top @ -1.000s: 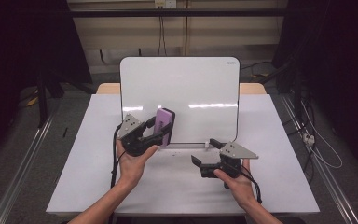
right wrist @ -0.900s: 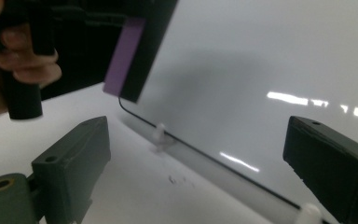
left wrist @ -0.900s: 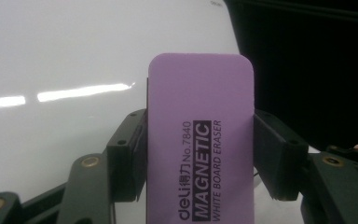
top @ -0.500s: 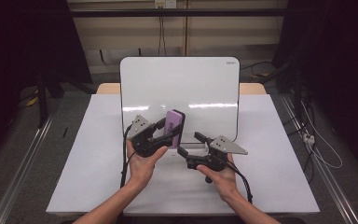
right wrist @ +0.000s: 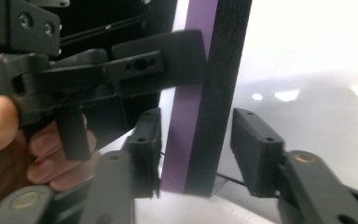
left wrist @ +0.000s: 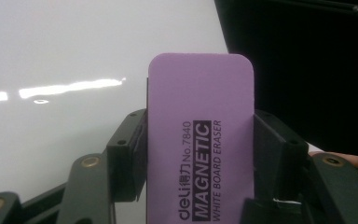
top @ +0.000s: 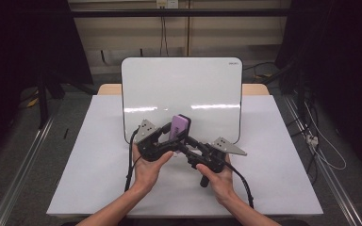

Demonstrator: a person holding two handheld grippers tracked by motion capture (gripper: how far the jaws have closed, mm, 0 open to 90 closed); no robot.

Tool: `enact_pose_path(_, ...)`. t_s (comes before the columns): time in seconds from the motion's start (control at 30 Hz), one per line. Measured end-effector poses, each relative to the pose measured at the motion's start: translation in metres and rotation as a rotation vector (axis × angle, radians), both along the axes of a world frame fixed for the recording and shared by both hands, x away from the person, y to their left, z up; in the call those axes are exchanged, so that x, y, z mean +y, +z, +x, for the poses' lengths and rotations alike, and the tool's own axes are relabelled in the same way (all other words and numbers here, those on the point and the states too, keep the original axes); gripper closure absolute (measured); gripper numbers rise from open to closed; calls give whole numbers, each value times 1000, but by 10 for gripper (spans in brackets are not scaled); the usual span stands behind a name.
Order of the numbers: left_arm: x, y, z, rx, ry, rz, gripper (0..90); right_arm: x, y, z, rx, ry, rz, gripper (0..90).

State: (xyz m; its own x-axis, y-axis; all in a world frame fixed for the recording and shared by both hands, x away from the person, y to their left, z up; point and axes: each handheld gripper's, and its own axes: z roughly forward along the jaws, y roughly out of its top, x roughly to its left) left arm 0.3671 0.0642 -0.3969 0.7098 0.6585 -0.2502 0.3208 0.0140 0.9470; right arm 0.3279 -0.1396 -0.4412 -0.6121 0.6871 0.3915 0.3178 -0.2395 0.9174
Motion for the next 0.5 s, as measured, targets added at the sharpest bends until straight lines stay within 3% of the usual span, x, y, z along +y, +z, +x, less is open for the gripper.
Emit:
enact_pose_path(0.33, -2, -2, 1, -1, -14, -9, 410, -3, -1, -1, -8, -15, -16, 640)
enact_pose_path(0.43, -3, -3, 1, -14, -17, 6, 403, -5, -1, -2, -11, -13, -30, 645)
enact_pose_path(0.5, -3, -3, -1, -41, 11, 28, 340, -6, 0, -2, -11, -14, -43, 646)
